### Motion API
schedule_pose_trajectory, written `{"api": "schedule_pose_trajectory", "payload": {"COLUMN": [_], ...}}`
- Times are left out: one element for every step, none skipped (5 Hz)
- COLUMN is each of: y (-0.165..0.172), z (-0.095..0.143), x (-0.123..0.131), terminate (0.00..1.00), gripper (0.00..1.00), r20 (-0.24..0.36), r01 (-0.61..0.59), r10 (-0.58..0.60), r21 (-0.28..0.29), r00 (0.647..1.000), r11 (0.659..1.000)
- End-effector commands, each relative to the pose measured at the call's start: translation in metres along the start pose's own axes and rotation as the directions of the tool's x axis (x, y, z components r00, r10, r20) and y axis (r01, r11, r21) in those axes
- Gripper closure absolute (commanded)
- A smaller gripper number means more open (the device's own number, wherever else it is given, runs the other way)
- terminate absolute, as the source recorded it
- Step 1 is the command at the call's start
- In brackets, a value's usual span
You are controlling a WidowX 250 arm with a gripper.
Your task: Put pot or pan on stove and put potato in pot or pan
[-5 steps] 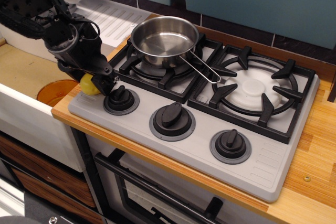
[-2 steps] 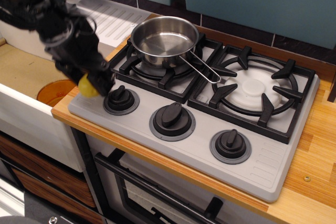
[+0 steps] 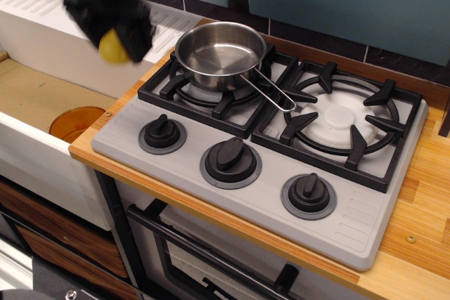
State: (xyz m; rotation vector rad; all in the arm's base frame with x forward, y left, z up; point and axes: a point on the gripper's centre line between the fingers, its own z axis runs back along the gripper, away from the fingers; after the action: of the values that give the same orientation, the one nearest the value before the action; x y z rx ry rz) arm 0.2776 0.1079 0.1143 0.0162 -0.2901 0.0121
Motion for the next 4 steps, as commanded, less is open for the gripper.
{"api": "schedule_pose_trajectory", "payload": {"y": [-0.031, -0.042, -0.052, -0.054], "z": [0.026, 0.021, 0.008, 0.003], "x": [0.05, 0.057, 0.063, 0.067], "terminate": [0.0, 0.0, 0.0, 0.0], "gripper": [1.0, 1.0, 1.0, 1.0], "r20": [0.055, 0.067, 0.085, 0.097], "r01": [-0.033, -0.042, -0.024, -0.008], "r10": [0.03, 0.04, 0.022, 0.008], "r21": [0.062, 0.043, 0.024, -0.006], "r00": [0.998, 0.997, 0.996, 0.995], "r11": [0.998, 0.998, 0.999, 1.0]}}
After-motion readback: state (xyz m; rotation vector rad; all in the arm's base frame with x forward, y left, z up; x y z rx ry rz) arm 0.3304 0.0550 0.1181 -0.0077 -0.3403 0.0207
